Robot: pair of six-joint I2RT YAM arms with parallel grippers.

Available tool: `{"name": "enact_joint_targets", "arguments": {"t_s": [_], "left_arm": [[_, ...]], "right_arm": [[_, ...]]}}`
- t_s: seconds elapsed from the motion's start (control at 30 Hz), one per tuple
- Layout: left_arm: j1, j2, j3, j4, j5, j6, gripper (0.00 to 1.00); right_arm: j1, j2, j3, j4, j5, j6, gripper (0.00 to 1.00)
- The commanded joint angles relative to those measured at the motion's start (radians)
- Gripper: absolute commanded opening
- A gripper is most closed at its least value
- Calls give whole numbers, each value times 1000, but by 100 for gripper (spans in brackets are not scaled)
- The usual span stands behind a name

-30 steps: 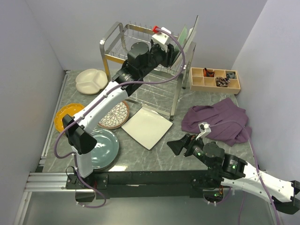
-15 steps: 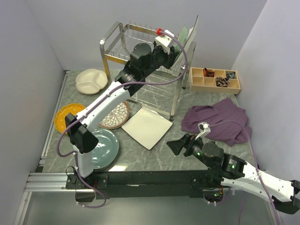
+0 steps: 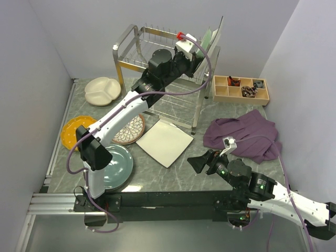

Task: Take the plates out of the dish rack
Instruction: Unload the plate from the dish rack.

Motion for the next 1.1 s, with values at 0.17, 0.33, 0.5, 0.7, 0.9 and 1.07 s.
{"name": "enact_joint_targets", "arguments": {"t_s": [0.17, 0.33, 0.5, 0.7, 0.9, 1.07], "left_arm": [[9, -58, -34, 155, 64, -5, 1], [8, -103, -39, 198, 85, -43, 1], [8, -123, 1, 186, 125, -22, 1], [14, -127, 28, 192, 134, 15, 1], [12, -153, 19, 234, 154, 1, 1], [14, -155, 22, 252, 174, 1, 1]], "right_arm": [[2, -8, -5, 53, 31, -20, 98], [1, 15, -4, 79, 25, -17, 98], [1, 29, -4, 98, 25, -18, 98], [1, 50, -5, 135, -1, -17, 98], [2, 64, -8, 142, -3, -15, 98], [1, 63, -14, 153, -3, -15, 98]]}}
